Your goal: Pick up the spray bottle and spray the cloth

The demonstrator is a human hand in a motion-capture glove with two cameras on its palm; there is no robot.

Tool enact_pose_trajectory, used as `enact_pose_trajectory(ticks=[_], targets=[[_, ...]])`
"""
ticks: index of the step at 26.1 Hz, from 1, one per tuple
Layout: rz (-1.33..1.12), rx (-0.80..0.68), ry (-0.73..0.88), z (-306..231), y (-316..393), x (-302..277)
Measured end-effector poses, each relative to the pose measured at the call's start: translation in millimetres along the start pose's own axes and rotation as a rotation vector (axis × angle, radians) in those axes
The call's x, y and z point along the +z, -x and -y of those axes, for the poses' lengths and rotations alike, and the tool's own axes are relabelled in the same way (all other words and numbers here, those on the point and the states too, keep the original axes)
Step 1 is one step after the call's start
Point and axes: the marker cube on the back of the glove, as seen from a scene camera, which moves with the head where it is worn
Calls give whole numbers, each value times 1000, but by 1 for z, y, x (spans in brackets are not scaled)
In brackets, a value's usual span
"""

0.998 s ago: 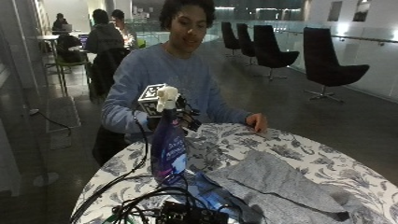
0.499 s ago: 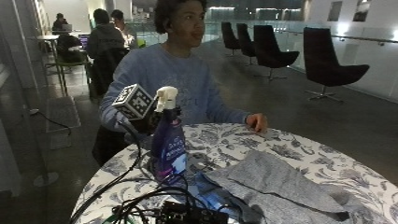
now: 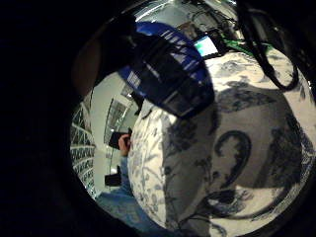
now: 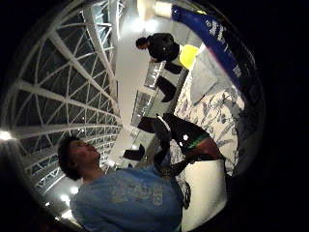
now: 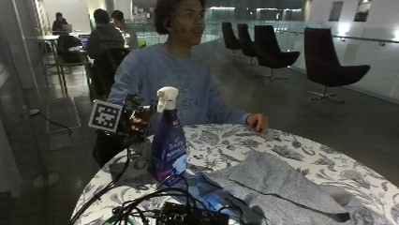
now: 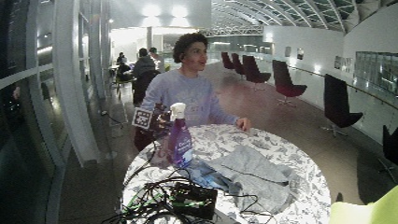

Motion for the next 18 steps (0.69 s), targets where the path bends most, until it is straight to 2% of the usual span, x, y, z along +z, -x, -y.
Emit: enact_pose_trajectory(ticks=[2,7,11,18], targets=[[-19,-10,-71,9,-12,-2],[-75,47,42,-1,-30,-7],[-121,148,-14,18,-34,5],[-150,94,-124,62,-38,39]])
